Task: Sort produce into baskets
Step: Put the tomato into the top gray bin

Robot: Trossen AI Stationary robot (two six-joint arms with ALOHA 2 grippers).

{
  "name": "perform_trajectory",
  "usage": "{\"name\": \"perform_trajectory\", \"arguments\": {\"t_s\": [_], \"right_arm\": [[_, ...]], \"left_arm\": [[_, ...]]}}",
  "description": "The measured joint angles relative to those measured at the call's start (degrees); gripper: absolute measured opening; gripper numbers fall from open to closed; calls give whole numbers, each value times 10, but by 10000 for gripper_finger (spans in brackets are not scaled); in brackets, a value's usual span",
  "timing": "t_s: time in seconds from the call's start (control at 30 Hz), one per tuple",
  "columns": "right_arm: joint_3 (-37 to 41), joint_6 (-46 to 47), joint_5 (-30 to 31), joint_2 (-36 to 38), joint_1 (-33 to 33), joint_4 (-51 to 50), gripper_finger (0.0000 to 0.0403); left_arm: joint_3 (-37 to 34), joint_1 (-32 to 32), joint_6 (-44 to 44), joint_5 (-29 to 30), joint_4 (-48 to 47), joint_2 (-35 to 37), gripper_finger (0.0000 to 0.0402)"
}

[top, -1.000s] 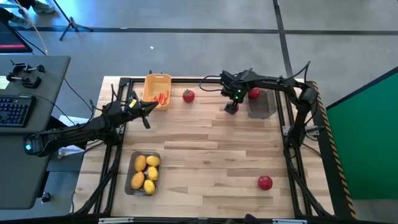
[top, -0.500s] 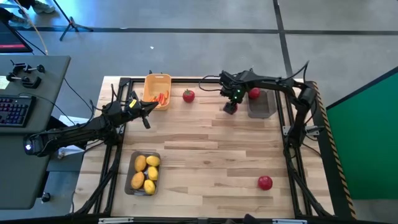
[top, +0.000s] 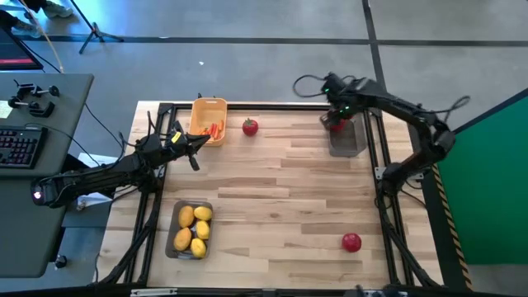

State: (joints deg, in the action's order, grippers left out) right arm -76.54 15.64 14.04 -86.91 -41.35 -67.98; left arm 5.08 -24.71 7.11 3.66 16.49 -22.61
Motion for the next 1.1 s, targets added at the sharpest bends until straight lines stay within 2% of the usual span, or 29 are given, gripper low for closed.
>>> {"name": "perform_trajectory", "arguments": {"t_s": [0.2,0.37,0.73,1.1], "right_arm": [[51,66,12,23,-74,27,207],[111,95,25,23,-102,93,208],[184,100,44,23,-142,175,208],[194,84,41,6,-145,198,209]], "left_arm": [[0,0,0,0,0,0,0],[0,0,0,0,0,0,0],[0,0,0,0,0,0,0],[0,0,-4,0,0,0,0]]}}
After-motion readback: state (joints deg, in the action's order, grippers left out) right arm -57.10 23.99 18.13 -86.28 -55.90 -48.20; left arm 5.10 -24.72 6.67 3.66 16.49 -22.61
